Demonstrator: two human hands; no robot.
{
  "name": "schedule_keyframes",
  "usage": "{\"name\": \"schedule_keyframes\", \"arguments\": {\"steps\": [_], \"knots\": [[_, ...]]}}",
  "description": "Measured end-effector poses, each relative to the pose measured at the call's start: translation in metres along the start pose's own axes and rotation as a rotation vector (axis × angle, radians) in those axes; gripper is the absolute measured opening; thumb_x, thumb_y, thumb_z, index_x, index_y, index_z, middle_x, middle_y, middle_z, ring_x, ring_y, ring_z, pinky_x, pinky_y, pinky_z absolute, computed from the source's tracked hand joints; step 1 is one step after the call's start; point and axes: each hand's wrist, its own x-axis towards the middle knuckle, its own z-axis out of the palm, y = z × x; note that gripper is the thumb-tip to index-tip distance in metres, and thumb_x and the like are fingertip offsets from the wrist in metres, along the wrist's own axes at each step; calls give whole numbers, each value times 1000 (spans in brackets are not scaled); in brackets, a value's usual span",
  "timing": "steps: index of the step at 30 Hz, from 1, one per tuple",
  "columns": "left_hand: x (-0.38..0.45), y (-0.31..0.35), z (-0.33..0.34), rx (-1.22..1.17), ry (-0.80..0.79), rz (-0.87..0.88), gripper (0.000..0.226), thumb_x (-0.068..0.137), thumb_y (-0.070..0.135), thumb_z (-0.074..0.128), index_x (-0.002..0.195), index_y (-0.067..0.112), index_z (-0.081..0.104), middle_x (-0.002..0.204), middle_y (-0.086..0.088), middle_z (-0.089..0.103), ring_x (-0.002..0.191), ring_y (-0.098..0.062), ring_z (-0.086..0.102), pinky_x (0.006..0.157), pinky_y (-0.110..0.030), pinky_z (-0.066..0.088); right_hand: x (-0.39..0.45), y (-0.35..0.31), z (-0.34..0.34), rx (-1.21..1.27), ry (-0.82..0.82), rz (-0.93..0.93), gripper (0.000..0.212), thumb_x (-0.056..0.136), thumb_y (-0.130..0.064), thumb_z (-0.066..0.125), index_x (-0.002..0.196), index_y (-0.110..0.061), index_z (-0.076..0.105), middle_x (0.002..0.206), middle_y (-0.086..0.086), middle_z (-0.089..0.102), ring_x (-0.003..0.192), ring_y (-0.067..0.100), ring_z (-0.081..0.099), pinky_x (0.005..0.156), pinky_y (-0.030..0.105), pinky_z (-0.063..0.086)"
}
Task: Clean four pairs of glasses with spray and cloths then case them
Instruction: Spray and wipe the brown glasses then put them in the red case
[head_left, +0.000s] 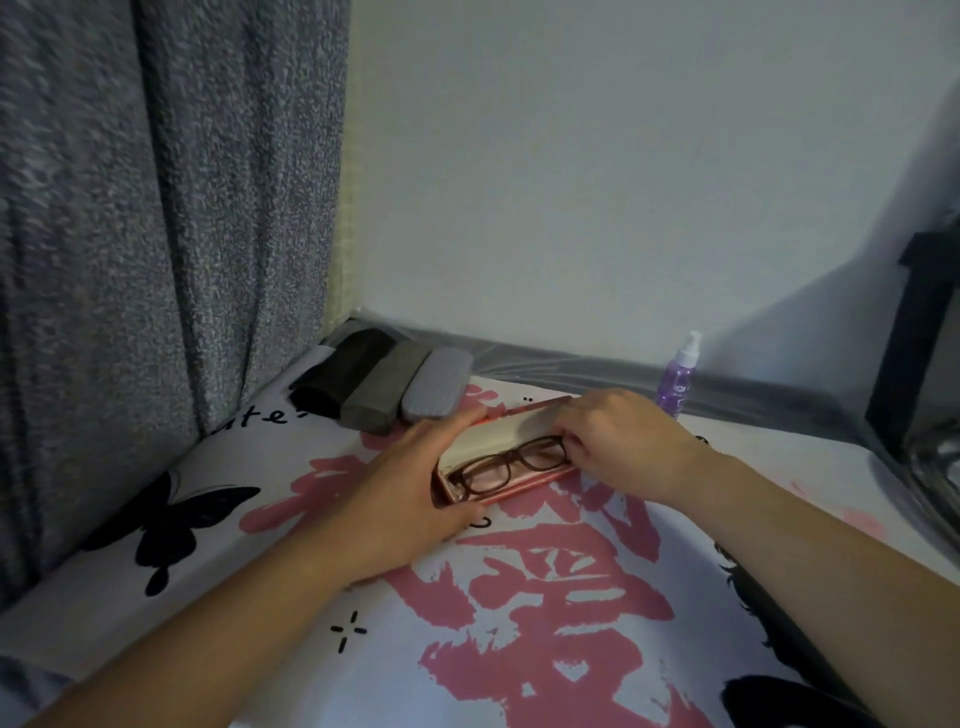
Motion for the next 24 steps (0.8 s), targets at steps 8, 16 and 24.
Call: {"name": "schedule_keyframes", "arguments": {"steps": [8,16,24], "knots": [[2,-4,-2,-74,-1,-3,88,81,21,84,140,64,34,133,34,46,121,16,47,91,-9,49,-3,-6,5,-121,103,-21,16,76,-4,72,83,-16,65,73,0,66,66,26,61,67,37,53],[2,-4,0,-28,-19,0,90,83,26,82,140,67,26,134,36,41,121,17,44,94,-13,47,-9,-8,-2,238,28,162,22,97,-12,59,112,-21,71,105,-6,67,96,18,64,83,35,53],[1,-3,0,-27,-12,32,90,84,21,81,133,74,26,131,40,40,120,21,43,87,-1,43,-18,-32,8,188,157,66,28,93,-33,66,119,-24,70,115,-9,66,104,17,54,94,29,47]]}}
